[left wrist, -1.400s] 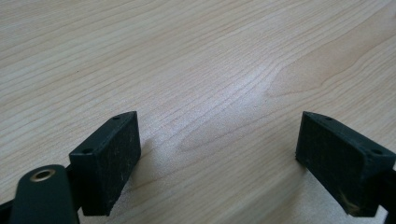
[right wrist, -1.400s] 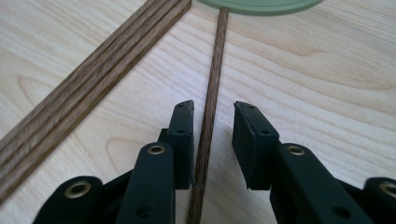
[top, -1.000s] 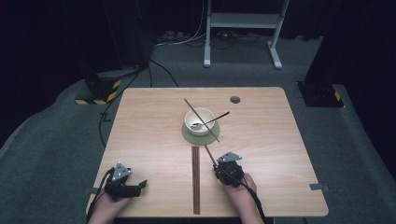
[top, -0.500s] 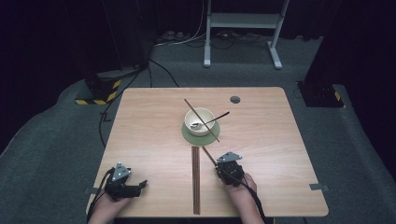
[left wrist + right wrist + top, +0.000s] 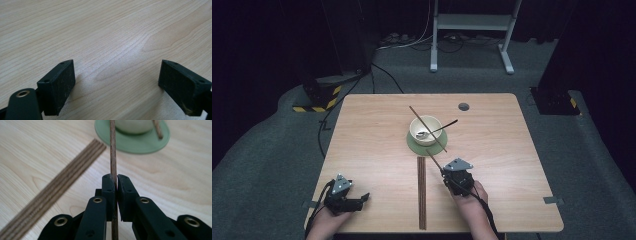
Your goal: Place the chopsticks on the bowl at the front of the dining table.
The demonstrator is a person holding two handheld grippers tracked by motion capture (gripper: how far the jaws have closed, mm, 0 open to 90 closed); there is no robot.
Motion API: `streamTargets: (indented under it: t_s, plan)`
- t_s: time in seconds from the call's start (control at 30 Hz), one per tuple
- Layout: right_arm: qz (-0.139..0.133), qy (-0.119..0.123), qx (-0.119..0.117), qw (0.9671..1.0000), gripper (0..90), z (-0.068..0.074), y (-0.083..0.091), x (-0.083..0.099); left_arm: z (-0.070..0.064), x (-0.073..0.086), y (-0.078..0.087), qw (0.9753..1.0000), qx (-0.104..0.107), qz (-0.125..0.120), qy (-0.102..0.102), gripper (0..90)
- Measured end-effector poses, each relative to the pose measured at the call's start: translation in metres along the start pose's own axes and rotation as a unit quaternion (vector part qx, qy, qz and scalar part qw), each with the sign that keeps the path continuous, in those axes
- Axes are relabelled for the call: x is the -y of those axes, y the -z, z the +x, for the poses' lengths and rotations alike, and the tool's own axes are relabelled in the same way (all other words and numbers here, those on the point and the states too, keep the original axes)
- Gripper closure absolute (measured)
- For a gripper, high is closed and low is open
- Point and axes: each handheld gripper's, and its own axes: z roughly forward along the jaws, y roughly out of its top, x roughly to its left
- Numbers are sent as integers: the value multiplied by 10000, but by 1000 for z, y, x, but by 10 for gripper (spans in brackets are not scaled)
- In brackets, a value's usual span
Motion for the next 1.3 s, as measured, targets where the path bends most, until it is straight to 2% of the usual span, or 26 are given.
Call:
streamTargets:
  t_s: [0.23,0.33,0.37,0.6,0.8,0.83,0.87,1.07,1.3]
  plan:
    - [-201,131,-3,9997,848,0,10,-24,0,0,0,10000,-1,4,-6,140]
    - [-260,103,-49,9996,848,-3,9,-34,0,0,0,10000,-6,2,1,140]
    - [-283,160,-37,9995,848,-6,8,-39,0,0,0,10000,-5,3,-1,140]
    - [-322,143,-51,9994,848,-17,-3,-61,0,0,0,10000,-6,0,5,140]
    - [-326,142,-84,9993,848,-21,-13,-79,0,0,0,10000,-5,2,1,140]
    - [-289,85,-86,9995,848,-21,-14,-82,0,0,0,10000,-2,1,1,140]
    - [-295,159,-60,9994,848,-22,-16,-85,0,0,0,10000,0,0,3,140]
    - [-253,143,-41,9996,848,-26,-24,-103,0,0,0,10000,1,1,1,140]
    - [-191,100,1,9998,848,-28,-35,-117,0,0,0,10000,6,-3,-7,140]
